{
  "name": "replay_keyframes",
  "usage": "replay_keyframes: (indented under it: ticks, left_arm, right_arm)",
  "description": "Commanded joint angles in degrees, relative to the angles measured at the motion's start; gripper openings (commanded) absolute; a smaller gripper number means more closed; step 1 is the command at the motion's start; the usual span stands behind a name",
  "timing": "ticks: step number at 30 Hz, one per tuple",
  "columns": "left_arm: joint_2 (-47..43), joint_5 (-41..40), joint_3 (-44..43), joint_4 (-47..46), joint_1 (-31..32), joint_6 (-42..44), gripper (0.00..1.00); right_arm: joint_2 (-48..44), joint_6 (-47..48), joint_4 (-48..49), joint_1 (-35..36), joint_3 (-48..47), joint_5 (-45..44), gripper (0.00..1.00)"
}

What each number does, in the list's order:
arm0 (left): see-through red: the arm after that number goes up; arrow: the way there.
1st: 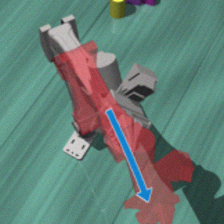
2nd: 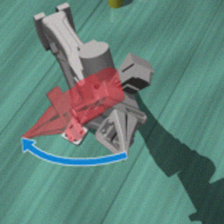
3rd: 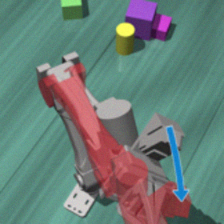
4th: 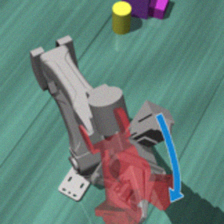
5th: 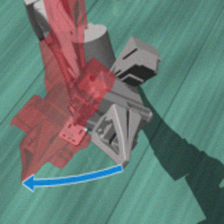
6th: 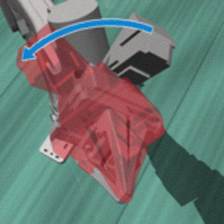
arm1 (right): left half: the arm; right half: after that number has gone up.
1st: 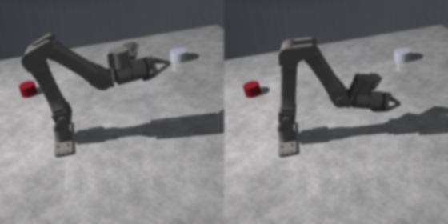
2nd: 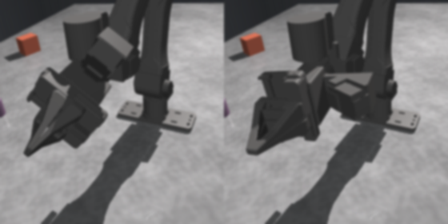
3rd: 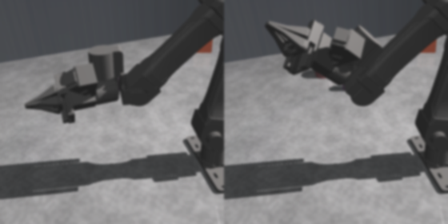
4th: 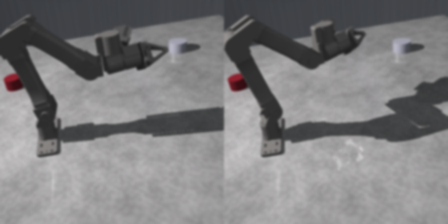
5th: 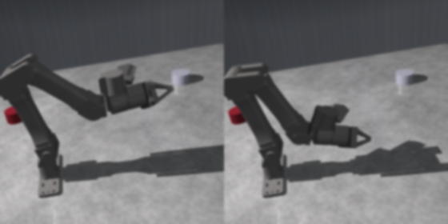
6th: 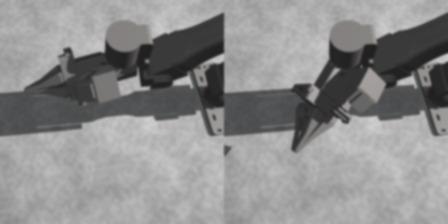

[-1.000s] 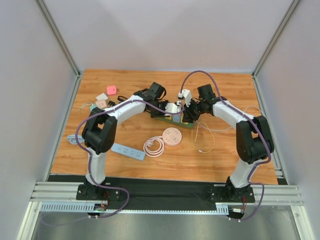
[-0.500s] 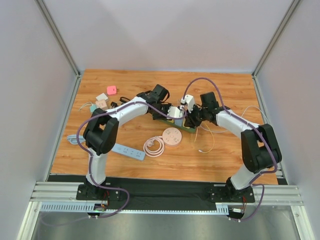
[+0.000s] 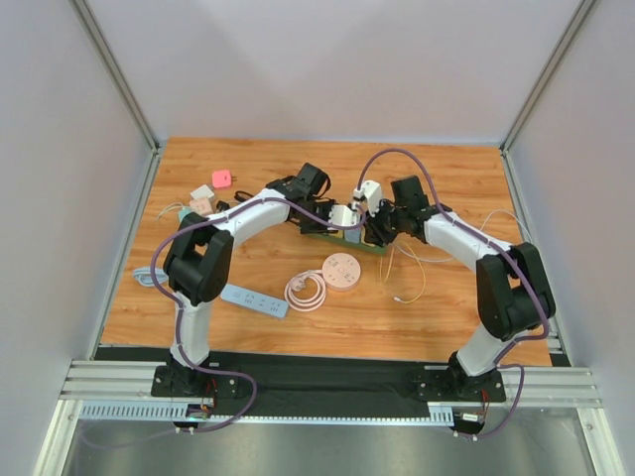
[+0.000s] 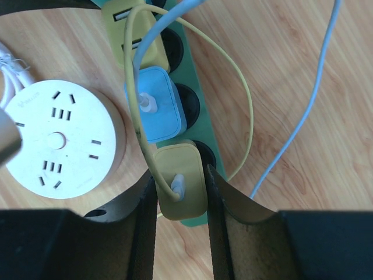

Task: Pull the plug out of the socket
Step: Remove the plug from the socket.

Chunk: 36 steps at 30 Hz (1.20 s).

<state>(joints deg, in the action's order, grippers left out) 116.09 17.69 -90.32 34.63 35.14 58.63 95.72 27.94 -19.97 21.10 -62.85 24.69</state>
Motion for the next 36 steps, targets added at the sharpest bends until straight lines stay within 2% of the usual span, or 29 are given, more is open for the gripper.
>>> replay_keyframes:
  ticks: [1,5,9,12,13,16,20,24,30,36]
  left_arm:
    - [4.67,-1.87,0.94,-0.53,1.16,-7.74,0.00]
    - [4.84,-2.05,0.94,-0.44,1.34,-7.65,0.00]
    - [4.93,-2.05,0.76,-0.36,1.34,-7.74,0.00]
    - [4.84,-2.05,0.85,-0.44,1.25,-7.74,0.00]
    - [4.84,-2.14,0.85,-0.44,1.25,-7.74,0.00]
    - [4.84,-2.14,0.94,-0.36,1.34,-7.65,0.00]
    - [4.76,-2.05,1.03,-0.53,1.34,-7.65,0.00]
    - [4.76,-2.05,0.94,-0.53,1.25,-7.65,0.00]
    - [4.84,-2.14,0.94,-0.62,1.25,-7.65,0.00]
    - [4.67,-2.31,1.11,-0.97,1.34,-7.92,0.00]
  right_arm:
    - [-3.79,6.59,2.39,6.76,0.62,-3.86,0.00]
    - [-4.14,10.98,4.57,11.06,2.11,-13.40,0.00]
    - [-3.00,9.06,2.66,11.16,0.19,-11.69,0.00]
    - [-2.65,4.16,-0.15,7.05,-2.09,1.64,0.00]
    - [-2.04,1.96,-3.82,5.80,-5.06,9.95,0.00]
    - [-1.15,-2.09,-3.34,2.72,-6.14,15.90,0.00]
    - [-3.25,-2.81,0.09,2.54,-4.31,10.92,0.00]
    - [-4.32,1.58,0.37,2.54,-1.58,6.61,0.00]
    - [-5.11,4.40,-2.10,2.01,-0.70,6.78,0.00]
    - [-5.81,4.92,-4.55,1.84,-4.12,6.16,0.00]
